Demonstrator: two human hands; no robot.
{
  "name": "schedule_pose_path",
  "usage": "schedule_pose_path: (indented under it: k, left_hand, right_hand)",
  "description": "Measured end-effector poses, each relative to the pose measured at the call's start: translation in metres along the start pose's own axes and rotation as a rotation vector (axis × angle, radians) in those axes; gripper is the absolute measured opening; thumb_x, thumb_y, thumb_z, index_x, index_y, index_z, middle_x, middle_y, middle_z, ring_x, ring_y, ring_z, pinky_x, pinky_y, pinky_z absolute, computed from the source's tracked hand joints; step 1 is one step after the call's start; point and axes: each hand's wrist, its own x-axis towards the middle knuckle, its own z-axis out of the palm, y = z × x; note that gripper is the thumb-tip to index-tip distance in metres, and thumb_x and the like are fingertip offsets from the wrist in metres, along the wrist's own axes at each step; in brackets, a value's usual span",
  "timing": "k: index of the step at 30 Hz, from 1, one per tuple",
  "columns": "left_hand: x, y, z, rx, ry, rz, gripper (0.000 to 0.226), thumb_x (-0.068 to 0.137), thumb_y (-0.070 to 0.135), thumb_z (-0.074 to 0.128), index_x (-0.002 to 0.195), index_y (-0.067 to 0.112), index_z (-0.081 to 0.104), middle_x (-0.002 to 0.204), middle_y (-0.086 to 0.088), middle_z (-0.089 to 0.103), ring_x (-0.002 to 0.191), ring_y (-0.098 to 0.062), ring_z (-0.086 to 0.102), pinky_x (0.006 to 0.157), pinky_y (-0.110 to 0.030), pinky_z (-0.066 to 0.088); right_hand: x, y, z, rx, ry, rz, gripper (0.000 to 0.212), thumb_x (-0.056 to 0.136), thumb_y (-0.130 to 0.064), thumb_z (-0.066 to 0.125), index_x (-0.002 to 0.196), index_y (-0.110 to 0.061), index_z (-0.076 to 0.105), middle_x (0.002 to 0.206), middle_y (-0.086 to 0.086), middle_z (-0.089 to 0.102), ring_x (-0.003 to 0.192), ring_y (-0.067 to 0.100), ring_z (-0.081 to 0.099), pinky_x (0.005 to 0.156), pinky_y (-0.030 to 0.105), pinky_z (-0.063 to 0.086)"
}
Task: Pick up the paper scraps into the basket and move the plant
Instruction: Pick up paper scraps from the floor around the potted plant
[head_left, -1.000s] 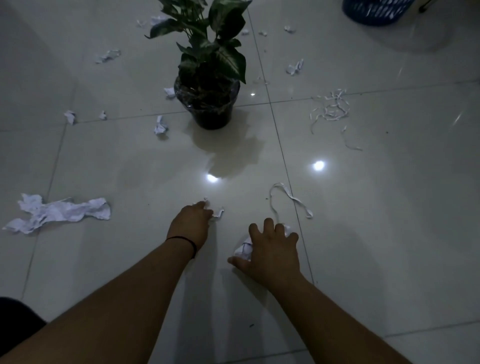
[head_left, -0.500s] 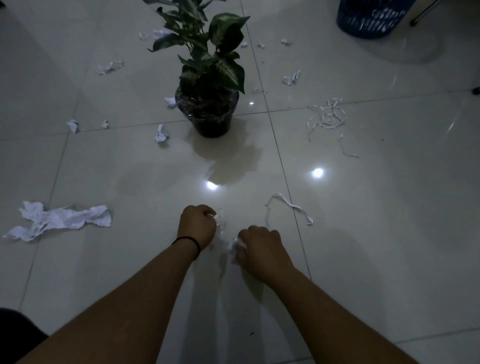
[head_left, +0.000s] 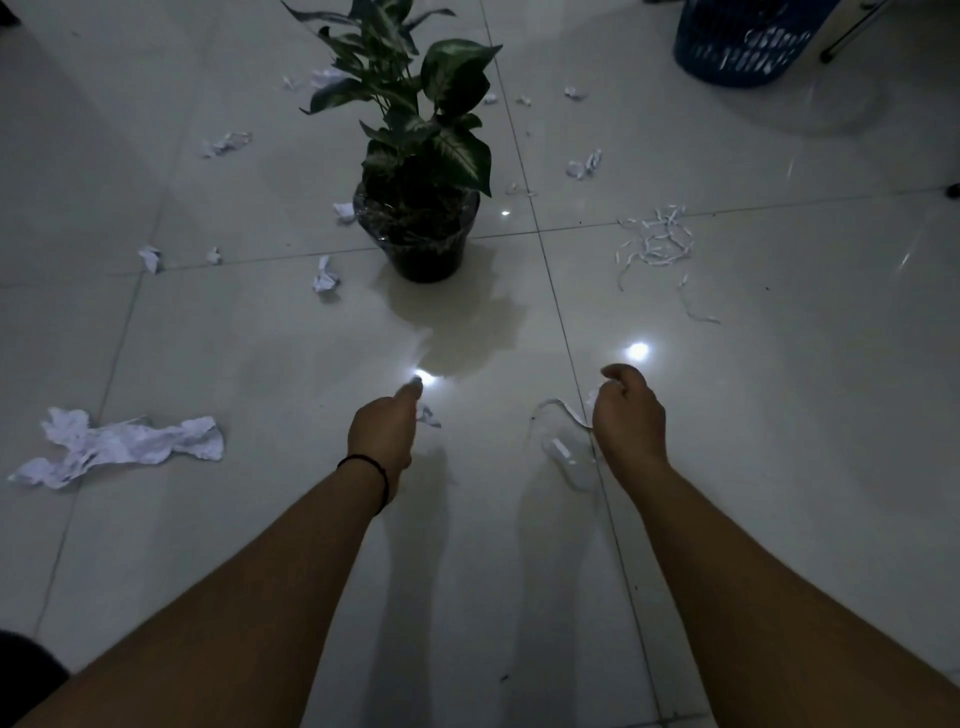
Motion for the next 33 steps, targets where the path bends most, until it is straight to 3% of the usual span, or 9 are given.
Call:
schedule_pose_path:
  k: [5,9,13,17,19,23,28,31,33]
  left_hand:
    - [0.002,-0.006,0.012,0.182,-0.012,0.093,0.033,0.083,0.000,0.043,0.055,0.017,0.037,0.059,-0.003,0.036,0.054,-0.018,0.039,0.050,-0.020,0.034]
    - [-0.003,-0.008,0.013,0.047,-0.030,0.051,0.029,0.088,-0.004,0.033,0.088,0.010,0.059,0.071,-0.007,0.053,0.053,-0.019,0.044,0.051,-0.025,0.039]
    - [-0.009,-0.009,0.008,-0.047,-0.041,0.068,0.032,0.086,-0.014,0.030,0.075,0.000,0.057,0.070,-0.015,0.053,0.055,-0.022,0.051,0.040,-0.017,0.048]
    - [-0.006,-0.010,0.000,0.040,-0.002,0.089,0.028,0.085,-0.003,0.043,0.065,0.010,0.059,0.070,-0.014,0.058,0.055,-0.022,0.055,0.049,-0.024,0.047]
    - [-0.007,-0.006,-0.005,0.082,0.013,0.090,0.023,0.082,0.006,0.049,0.064,0.015,0.059,0.069,-0.007,0.058,0.060,-0.022,0.052,0.057,-0.027,0.044]
    - [-0.016,0.005,-0.016,0.089,0.046,0.143,0.026,0.082,0.023,0.052,0.063,0.011,0.065,0.043,0.003,0.062,0.056,-0.016,0.052,0.059,-0.025,0.040]
    - [-0.016,0.028,-0.056,0.261,0.042,0.201,0.014,0.089,0.013,0.052,0.085,0.006,0.064,0.064,-0.009,0.061,0.064,-0.029,0.067,0.070,-0.041,0.061]
    - [-0.008,0.054,-0.105,0.336,0.007,0.203,0.010,0.090,0.008,0.053,0.097,0.007,0.061,0.062,-0.010,0.056,0.039,-0.011,0.061,0.044,-0.024,0.056]
    - [-0.002,0.075,-0.143,0.552,0.043,0.276,0.019,0.090,0.010,0.054,0.106,0.008,0.064,0.069,-0.007,0.060,0.038,-0.004,0.058,0.036,-0.014,0.048]
  right_hand:
    - [0.000,0.021,0.004,-0.209,-0.114,0.003,0.060,0.084,-0.040,0.060,0.135,-0.014,0.041,0.134,0.016,0.041,0.118,0.033,0.051,0.101,0.037,0.044]
    - [-0.004,0.029,0.015,-0.523,-0.231,-0.031,0.091,0.071,-0.062,0.066,0.141,-0.017,0.030,0.141,0.015,0.029,0.129,0.035,0.036,0.104,0.043,0.038]
    - [-0.004,0.038,0.019,-0.658,-0.276,-0.054,0.067,0.076,-0.048,0.069,0.126,-0.013,0.043,0.130,0.017,0.037,0.118,0.037,0.044,0.094,0.042,0.044]
    - [-0.004,0.037,0.023,-0.675,-0.366,-0.118,0.030,0.090,-0.031,0.054,0.106,-0.005,0.057,0.116,0.019,0.053,0.101,0.035,0.057,0.078,0.033,0.044]
    - [-0.006,0.031,0.027,-0.599,-0.356,-0.139,0.027,0.093,-0.026,0.048,0.098,-0.002,0.060,0.107,0.020,0.062,0.094,0.033,0.059,0.068,0.029,0.038]
    - [-0.013,0.001,0.039,-0.368,-0.353,-0.152,0.029,0.095,-0.029,0.047,0.096,-0.003,0.061,0.102,0.019,0.067,0.096,0.035,0.061,0.074,0.031,0.043]
    - [-0.031,-0.050,0.062,-0.124,-0.411,-0.197,0.023,0.097,-0.027,0.044,0.092,-0.010,0.059,0.091,0.010,0.069,0.060,0.017,0.058,0.051,0.021,0.046]
    - [-0.052,-0.080,0.086,-0.059,-0.465,-0.234,0.021,0.098,-0.026,0.043,0.101,-0.012,0.058,0.089,0.007,0.067,0.056,0.016,0.056,0.050,0.026,0.047]
    - [-0.065,-0.095,0.104,-0.055,-0.512,-0.266,0.020,0.098,-0.029,0.043,0.104,-0.019,0.058,0.087,0.007,0.067,0.046,0.015,0.056,0.040,0.025,0.046]
